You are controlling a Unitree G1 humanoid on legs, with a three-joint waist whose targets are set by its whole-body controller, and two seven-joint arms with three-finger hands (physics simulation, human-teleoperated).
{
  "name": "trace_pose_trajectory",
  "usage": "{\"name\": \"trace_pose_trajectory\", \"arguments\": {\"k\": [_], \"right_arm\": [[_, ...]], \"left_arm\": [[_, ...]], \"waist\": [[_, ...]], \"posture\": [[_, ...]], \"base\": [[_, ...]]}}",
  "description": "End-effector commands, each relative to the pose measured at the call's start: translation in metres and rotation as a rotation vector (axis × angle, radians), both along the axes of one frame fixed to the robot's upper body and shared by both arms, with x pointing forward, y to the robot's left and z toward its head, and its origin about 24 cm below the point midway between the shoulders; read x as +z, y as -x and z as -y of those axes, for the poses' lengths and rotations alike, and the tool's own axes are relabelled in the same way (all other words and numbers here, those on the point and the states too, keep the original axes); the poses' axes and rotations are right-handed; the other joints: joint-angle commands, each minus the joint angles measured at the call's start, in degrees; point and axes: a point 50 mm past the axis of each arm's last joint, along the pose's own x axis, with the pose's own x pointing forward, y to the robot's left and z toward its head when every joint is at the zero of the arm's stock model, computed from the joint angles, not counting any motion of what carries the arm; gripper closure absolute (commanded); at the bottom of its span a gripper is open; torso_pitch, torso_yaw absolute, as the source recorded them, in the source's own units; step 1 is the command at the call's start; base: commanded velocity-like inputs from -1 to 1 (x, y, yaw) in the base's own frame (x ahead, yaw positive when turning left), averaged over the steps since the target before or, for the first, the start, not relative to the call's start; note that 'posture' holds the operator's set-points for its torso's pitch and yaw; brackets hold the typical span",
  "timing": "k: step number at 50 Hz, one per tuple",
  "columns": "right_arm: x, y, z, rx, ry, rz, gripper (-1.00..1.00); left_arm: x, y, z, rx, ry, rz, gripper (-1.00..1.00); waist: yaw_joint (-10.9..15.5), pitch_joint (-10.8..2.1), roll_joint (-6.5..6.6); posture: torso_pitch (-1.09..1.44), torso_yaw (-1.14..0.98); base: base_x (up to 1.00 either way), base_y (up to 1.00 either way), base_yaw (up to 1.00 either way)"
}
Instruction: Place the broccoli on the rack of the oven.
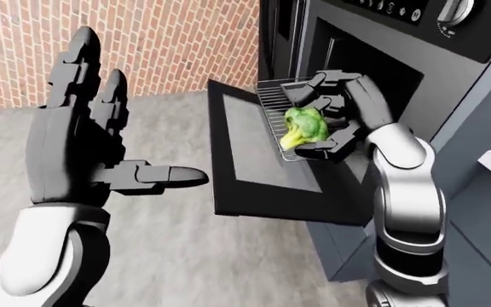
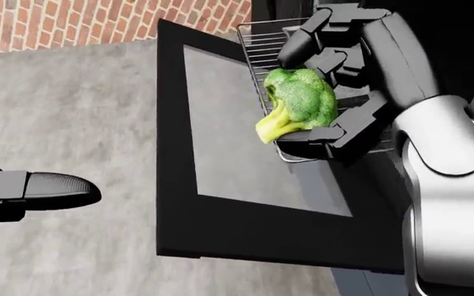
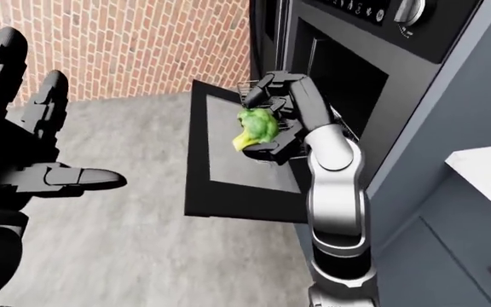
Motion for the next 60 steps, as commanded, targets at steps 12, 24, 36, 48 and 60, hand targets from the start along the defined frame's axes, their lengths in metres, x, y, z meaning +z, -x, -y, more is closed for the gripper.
{"name": "trace_pose_trajectory", "arguments": {"k": [12,24,36,48,60], "right_arm": [[0.0219,0.0072,0.0018,-0.014,0.012,0.131,1.00],[0.0206,0.0057,-0.0023,0.002,0.027,0.129,1.00],[0.0202,0.0061,-0.0047,0.012,0.041,0.130,1.00],[0.0203,0.0057,-0.0042,0.008,0.033,0.128,1.00],[0.0201,0.0065,-0.0038,0.010,0.024,0.129,1.00]], "left_arm": [[0.0058,0.0035,0.0019,-0.007,-0.003,0.067,-1.00],[0.0039,0.0035,0.0013,-0.008,-0.001,0.065,-1.00],[0.0045,0.0037,0.0010,-0.007,0.001,0.066,-1.00],[0.0045,0.0040,0.0015,-0.009,-0.001,0.068,-1.00],[0.0036,0.0047,0.0008,-0.008,-0.001,0.069,-1.00]], "waist": [[0.59,0.60,-8.28],[-0.81,0.49,-6.49],[-1.29,0.37,-5.86],[-1.02,-1.24,-2.48],[-1.09,1.42,-1.17]], "posture": [[0.00,0.00],[0.00,0.00],[0.00,0.00],[0.00,0.00],[0.00,0.00]], "base": [[0.05,-0.47,0.00],[0.00,0.00,0.00],[0.00,0.00,0.00],[0.02,0.17,0.00],[0.41,0.01,0.00]]}}
